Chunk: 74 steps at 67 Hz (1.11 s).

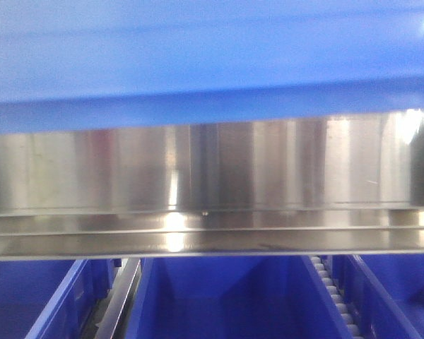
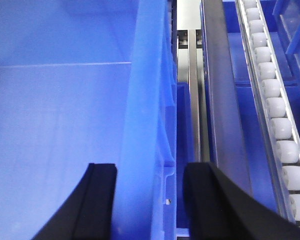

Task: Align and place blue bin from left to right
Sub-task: 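Pull the gripped blue bin off the shelf toward the robot, then hold the blue bin with both grippers while the base turns away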

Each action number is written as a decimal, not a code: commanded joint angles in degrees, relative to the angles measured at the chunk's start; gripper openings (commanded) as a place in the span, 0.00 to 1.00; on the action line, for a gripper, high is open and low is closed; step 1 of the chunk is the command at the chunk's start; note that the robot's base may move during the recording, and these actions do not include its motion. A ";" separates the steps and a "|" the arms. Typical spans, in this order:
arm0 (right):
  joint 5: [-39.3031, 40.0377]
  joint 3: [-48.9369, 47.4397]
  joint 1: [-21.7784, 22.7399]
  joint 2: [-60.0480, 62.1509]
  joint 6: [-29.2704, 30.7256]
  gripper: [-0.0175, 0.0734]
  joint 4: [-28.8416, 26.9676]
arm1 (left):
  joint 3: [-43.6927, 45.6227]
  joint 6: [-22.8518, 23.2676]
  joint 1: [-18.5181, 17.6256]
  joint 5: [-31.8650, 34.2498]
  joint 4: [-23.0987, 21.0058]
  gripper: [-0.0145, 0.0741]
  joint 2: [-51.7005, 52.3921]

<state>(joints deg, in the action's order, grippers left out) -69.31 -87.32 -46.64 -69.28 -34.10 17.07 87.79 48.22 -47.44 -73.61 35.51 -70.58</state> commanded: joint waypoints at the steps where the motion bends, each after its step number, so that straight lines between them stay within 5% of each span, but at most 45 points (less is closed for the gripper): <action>1: 5.41 -0.53 0.10 0.72 -2.44 0.12 2.63 | 0.58 -0.22 -0.86 3.65 -0.27 0.04 1.12; 74: 5.52 -0.53 0.10 0.72 -2.44 0.12 2.63 | 0.58 -0.22 -0.86 3.65 -0.27 0.04 1.02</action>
<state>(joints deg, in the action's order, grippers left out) -69.08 -87.32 -46.64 -69.28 -34.23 17.39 87.79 48.22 -47.44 -73.73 35.60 -70.58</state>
